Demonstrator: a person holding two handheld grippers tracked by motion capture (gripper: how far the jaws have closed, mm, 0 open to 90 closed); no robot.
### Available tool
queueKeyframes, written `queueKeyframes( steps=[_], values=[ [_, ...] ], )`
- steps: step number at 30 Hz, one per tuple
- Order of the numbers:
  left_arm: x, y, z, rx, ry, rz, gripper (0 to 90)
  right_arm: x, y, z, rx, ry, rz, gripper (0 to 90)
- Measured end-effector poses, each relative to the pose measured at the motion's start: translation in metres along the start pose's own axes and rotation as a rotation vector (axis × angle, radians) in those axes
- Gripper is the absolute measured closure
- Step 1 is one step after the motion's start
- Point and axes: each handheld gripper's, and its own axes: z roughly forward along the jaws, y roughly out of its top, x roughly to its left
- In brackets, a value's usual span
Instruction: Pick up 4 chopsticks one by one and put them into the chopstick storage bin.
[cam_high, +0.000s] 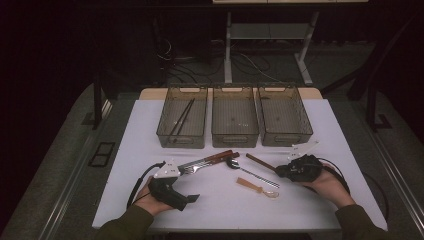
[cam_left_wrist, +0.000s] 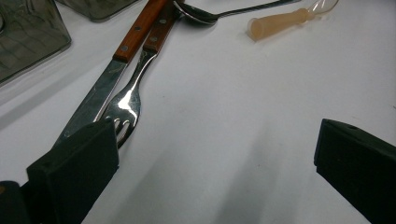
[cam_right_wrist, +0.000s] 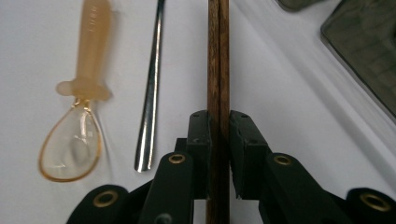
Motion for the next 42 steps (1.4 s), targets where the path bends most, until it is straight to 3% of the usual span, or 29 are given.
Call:
queueKeyframes(
  steps=[5, 7, 13, 16, 25, 33, 42],
  values=[
    [0.0, 0.0, 0.0, 0.002, 0.0, 0.002, 0.0, -0.003, -0.004, 0.005, 0.021, -0.009, 0.016, 77.9],
    [0.0, 0.0, 0.0, 0.0, 0.0, 0.001, 0.0, -0.004, -0.004, 0.004, 0.015, -0.013, 0.023, 71.7],
    [0.0, 0.0, 0.0, 0.002, -0.001, 0.003, 0.0, -0.006, -0.006, -0.005, -0.054, -0.014, 0.063, 55.8],
    [0.0, 0.0, 0.0, 0.004, -0.001, 0.004, 0.0, -0.01, -0.01, -0.012, -0.072, -0.03, 0.099, 54.9],
    [-0.001, 0.0, 0.001, 0.006, -0.004, 0.01, 0.0, -0.018, -0.022, -0.02, -0.063, -0.037, 0.14, 66.7],
    [-0.001, 0.0, 0.001, 0.006, -0.005, 0.009, 0.0, -0.016, -0.022, -0.017, -0.044, -0.003, 0.121, 76.6],
    [-0.001, 0.0, 0.001, 0.008, -0.006, 0.01, 0.0, -0.015, -0.023, -0.014, -0.022, 0.005, 0.106, 79.2]
  ],
)
